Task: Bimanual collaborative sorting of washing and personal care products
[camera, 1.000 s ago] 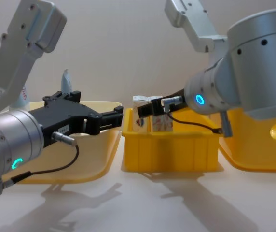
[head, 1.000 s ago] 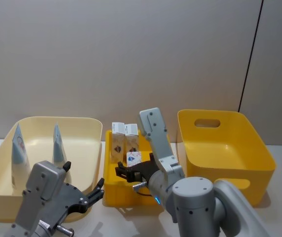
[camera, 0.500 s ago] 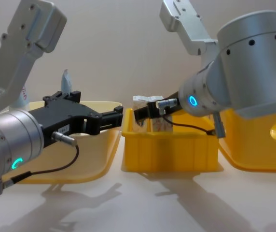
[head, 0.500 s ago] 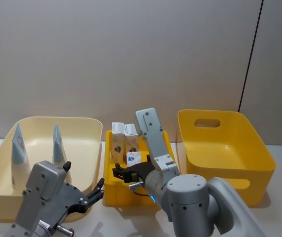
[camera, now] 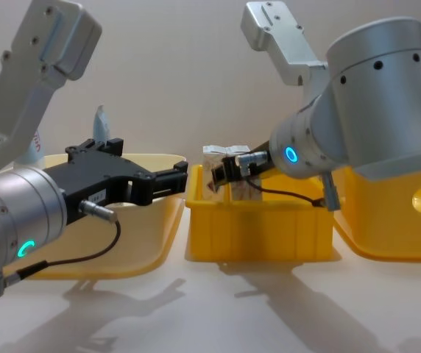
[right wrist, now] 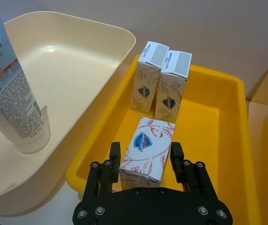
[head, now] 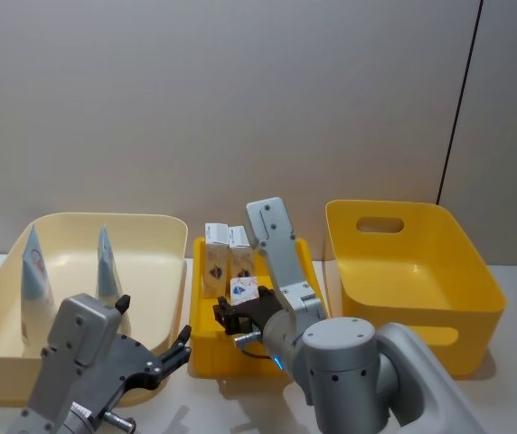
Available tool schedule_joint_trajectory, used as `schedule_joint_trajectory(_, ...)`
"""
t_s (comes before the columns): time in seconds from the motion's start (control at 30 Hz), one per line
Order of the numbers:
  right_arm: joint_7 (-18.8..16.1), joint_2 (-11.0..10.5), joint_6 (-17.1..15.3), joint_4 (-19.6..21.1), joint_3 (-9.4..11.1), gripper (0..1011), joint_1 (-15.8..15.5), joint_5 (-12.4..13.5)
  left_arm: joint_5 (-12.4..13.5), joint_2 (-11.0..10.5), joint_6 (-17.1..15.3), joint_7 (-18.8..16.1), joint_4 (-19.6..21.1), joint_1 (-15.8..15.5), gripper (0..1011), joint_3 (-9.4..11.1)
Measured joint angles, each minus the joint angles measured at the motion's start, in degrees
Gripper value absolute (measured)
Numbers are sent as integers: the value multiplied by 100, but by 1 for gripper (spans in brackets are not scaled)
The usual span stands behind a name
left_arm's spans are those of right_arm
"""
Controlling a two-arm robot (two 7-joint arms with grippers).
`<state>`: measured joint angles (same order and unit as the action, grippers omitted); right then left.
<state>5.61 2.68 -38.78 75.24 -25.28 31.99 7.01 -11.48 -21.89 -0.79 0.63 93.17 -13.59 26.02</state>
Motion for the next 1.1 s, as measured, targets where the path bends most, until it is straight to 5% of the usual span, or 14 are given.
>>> schedule_joint_trajectory(0.2, 0, 7, -3, -13, 4, 499, 8, 0, 0, 0, 0, 0, 0, 0, 1000, 0)
schedule_joint_trajectory(0.33, 0, 10, -4, -20, 4, 459, 10, 0, 0, 0, 0, 0, 0, 0, 1000, 0)
schedule_joint_trajectory(1.1, -40, 5, 117, -18, 0, 452, 20, -15, 0, 0, 0, 0, 0, 0, 1001, 0)
